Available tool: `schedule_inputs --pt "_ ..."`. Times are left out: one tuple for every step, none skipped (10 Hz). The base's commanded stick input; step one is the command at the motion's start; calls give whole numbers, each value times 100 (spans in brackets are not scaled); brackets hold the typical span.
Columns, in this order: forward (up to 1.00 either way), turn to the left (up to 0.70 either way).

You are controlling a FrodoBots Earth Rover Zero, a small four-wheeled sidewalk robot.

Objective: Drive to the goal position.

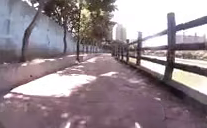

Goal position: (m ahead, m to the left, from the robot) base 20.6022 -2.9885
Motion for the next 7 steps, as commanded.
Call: schedule_inputs --pt "70 0" --pt "70 0" --pt "70 0" --pt "70 0" --pt "70 0" --pt "70 0" --pt "70 0"
